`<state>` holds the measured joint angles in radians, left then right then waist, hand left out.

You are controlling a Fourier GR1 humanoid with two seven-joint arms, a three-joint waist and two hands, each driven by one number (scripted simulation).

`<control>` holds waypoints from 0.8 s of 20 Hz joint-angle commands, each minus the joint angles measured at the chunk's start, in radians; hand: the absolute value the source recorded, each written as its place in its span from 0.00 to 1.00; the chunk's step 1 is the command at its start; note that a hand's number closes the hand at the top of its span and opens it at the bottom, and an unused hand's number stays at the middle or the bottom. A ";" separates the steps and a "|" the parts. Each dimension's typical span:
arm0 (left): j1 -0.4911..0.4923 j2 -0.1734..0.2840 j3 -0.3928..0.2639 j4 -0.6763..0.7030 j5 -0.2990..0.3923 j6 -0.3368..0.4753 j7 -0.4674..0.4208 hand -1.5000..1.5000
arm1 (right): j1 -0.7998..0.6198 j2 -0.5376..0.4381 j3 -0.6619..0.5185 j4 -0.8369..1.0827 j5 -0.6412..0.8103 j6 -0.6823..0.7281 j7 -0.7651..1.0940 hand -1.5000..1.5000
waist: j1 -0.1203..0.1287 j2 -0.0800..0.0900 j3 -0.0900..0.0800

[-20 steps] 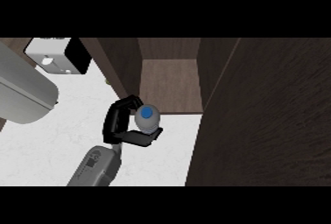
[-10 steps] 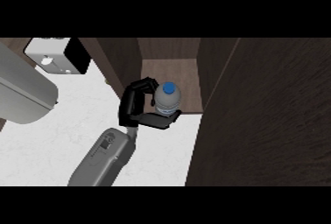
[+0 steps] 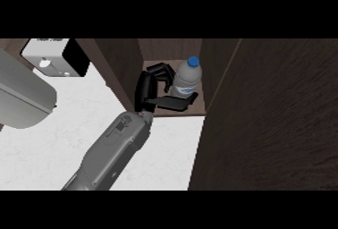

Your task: Pick up the bottled water, place it into the cabinet and close the cabinet

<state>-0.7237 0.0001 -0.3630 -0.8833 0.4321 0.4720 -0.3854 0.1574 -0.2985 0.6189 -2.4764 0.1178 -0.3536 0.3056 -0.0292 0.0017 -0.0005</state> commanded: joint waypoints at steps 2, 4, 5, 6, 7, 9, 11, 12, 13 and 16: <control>-0.097 0.000 0.010 0.195 0.111 0.024 -0.080 1.00 | 0.055 -0.030 -0.006 -0.123 -0.012 0.017 -0.007 0.00 | -0.023 0.006 0.000; -0.133 0.000 0.033 0.199 0.110 0.025 -0.050 1.00 | 0.112 -0.064 -0.019 -0.150 -0.030 0.032 -0.036 0.00 | -0.011 0.002 0.001; -0.153 0.000 0.060 0.270 0.091 -0.004 -0.035 1.00 | 0.058 0.004 0.026 -0.024 0.027 -0.002 -0.048 0.00 | 0.000 0.003 0.000; -0.140 0.000 0.051 0.265 0.122 0.029 -0.075 1.00 | 0.028 -0.023 -0.027 -0.151 -0.004 0.002 0.063 0.00 | -0.008 0.004 -0.001; -0.140 0.000 0.028 0.278 0.156 0.045 -0.089 1.00 | 0.089 -0.025 0.012 -0.097 0.004 0.006 -0.045 0.00 | -0.013 0.003 0.000; -0.149 0.000 -0.005 0.309 0.137 0.082 -0.122 1.00 | 0.104 -0.047 -0.049 -0.106 -0.061 0.025 -0.052 0.00 | -0.012 0.004 0.001; -0.219 0.000 0.052 0.413 0.121 0.056 -0.126 1.00 | 0.094 -0.036 -0.003 -0.089 -0.007 0.018 -0.065 0.00 | -0.015 0.005 0.000; -0.238 0.000 0.047 0.438 0.140 0.077 -0.118 1.00 | 0.062 -0.026 0.025 -0.118 0.011 0.008 -0.003 0.00 | -0.022 0.007 -0.001; -0.258 0.000 0.039 0.426 0.135 0.105 -0.108 1.00 | 0.078 -0.044 -0.051 -0.112 -0.058 0.022 -0.023 0.00 | -0.013 0.005 0.000; -0.277 0.000 0.066 0.538 0.117 0.152 -0.179 1.00 | 0.108 -0.070 -0.003 -0.145 -0.036 0.036 -0.045 0.00 | -0.044 0.012 0.000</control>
<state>-0.9537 0.0003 -0.3086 -0.4420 0.5594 0.5636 -0.5258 0.2197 -0.3354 0.5960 -2.4877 0.0674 -0.3323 0.2240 -0.0539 0.0097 -0.0004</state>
